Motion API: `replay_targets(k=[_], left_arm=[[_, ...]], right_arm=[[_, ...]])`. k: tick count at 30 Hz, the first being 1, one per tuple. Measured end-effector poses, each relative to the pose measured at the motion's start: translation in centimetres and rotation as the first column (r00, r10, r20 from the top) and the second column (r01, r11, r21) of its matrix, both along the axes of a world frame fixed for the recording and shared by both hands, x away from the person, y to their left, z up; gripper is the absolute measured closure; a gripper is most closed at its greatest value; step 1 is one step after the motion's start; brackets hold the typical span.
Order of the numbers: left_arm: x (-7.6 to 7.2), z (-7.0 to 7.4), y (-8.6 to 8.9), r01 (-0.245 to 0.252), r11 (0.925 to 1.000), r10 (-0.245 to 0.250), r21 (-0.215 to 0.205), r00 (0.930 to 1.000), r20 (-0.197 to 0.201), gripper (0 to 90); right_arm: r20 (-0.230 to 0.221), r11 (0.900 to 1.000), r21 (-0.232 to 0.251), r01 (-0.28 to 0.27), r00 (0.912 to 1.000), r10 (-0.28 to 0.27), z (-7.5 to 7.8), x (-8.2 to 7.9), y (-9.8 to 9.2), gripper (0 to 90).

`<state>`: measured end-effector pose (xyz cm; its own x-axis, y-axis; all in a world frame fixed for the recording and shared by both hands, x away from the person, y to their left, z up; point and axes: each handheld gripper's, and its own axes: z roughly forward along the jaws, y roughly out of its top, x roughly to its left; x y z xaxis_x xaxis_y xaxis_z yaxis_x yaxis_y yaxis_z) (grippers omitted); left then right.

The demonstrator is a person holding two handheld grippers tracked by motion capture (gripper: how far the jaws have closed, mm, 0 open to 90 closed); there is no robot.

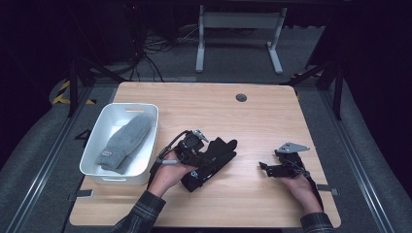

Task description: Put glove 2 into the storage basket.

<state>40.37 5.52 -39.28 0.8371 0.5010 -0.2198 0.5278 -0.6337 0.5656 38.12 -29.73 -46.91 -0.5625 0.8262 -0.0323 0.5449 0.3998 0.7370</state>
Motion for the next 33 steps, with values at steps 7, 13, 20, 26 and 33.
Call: replay_targets(k=[7, 13, 20, 26, 33], left_arm=[[0.3, 1.9, 0.8, -0.005, 1.0000, 0.005, -0.006, 0.9999, 0.012, 68.1], [0.7, 3.5, 1.9, -0.027, 0.9996, 0.027, -0.009, 0.9994, 0.023, 68.1], [1.3, 5.2, 3.5, -0.051, 0.9987, 0.051, 0.002, 0.9980, 0.038, 68.1], [1.8, 6.7, 5.2, -0.076, 0.9971, 0.076, 0.005, 0.9957, 0.053, 68.0], [2.8, 8.0, 7.8, -0.126, 0.9920, 0.125, 0.006, 0.9900, 0.064, 68.1]], right_arm=[[0.000, 1.000, 0.001, 0.001, 1.0000, -0.001, 0.0, 0.0, 0.0, 16.3], [0.001, 1.000, 0.000, 0.001, 1.0000, -0.001, 0.0, 0.0, 0.0, 16.2], [0.000, 1.000, -0.002, 0.004, 1.0000, -0.004, 0.0, 0.0, 0.0, 16.1], [0.000, 1.000, -0.005, 0.010, 0.9999, -0.010, 0.0, 0.0, 0.1, 15.3], [-0.001, 1.000, -0.007, 0.010, 0.9999, -0.010, 0.0, 0.0, 0.1, 13.9]])
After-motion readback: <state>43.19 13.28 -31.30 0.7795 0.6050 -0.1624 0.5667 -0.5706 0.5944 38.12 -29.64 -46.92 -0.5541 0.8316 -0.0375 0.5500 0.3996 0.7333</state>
